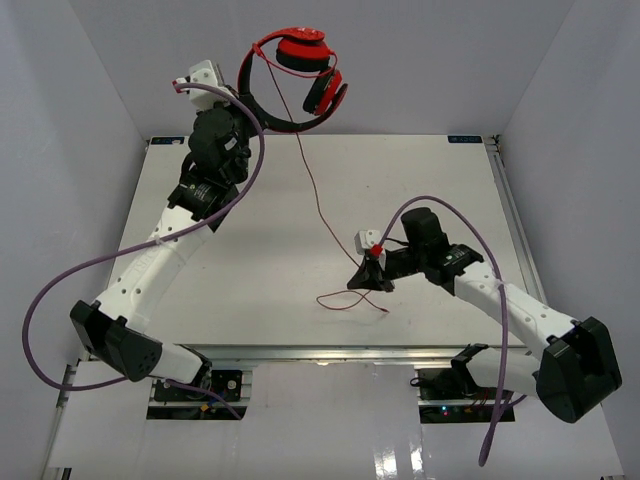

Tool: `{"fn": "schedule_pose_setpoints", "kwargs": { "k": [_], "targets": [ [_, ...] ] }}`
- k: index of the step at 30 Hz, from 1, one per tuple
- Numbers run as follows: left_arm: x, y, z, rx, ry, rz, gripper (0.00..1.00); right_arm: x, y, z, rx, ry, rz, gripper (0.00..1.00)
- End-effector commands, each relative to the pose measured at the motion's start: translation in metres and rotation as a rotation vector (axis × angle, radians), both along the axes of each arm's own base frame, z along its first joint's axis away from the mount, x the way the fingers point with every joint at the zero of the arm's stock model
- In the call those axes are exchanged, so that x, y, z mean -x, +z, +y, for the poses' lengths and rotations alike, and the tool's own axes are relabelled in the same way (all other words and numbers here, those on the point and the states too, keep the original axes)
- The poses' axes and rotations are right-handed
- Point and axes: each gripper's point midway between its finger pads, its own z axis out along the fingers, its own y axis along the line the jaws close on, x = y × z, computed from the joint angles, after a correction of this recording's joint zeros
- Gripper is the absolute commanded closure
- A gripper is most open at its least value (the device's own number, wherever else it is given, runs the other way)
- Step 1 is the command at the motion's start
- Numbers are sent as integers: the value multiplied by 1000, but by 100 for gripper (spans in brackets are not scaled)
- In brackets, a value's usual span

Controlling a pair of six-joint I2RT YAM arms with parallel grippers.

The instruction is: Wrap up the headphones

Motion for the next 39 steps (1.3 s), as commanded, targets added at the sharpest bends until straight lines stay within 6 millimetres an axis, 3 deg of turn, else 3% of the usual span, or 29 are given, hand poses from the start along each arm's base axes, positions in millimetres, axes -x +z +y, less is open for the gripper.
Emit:
{"fn": "schedule_pose_setpoints", "kwargs": {
  "k": [1,3,5,8,11,15,17,19,27,32,35,39],
  "targets": [
    [-10,-42,4,-125,49,50,100,-51,42,-20,181,-236,-331,92],
    [-17,-93,-5,-223,14,147,100,-76,74,-37,209,-368,-486,92],
    [-18,-128,-11,-277,-27,208,100,-90,110,-43,192,-439,-592,92],
    [-11,-180,-26,-335,-137,292,100,-108,141,-52,197,-525,-683,92],
    [3,-210,-43,-371,-268,334,100,-126,168,-54,183,-596,-752,92],
    [37,-248,-77,-453,-511,394,100,-147,177,-54,191,-665,-801,92],
    [48,-255,-86,-488,-557,406,100,-152,173,-52,193,-675,-796,92],
    [70,-261,-104,-503,-674,397,100,-160,156,-51,202,-677,-765,92],
    [130,-261,-147,-518,-1014,346,100,-187,116,-58,234,-720,-673,92],
    [150,-237,-153,-481,-1076,288,100,-210,93,-85,225,-771,-521,92],
    [154,-212,-151,-438,-1067,238,100,-196,75,-86,150,-693,-386,90],
    [156,-176,-154,-375,-1064,190,100,-158,62,-67,50,-523,-268,84]
  ]
}}
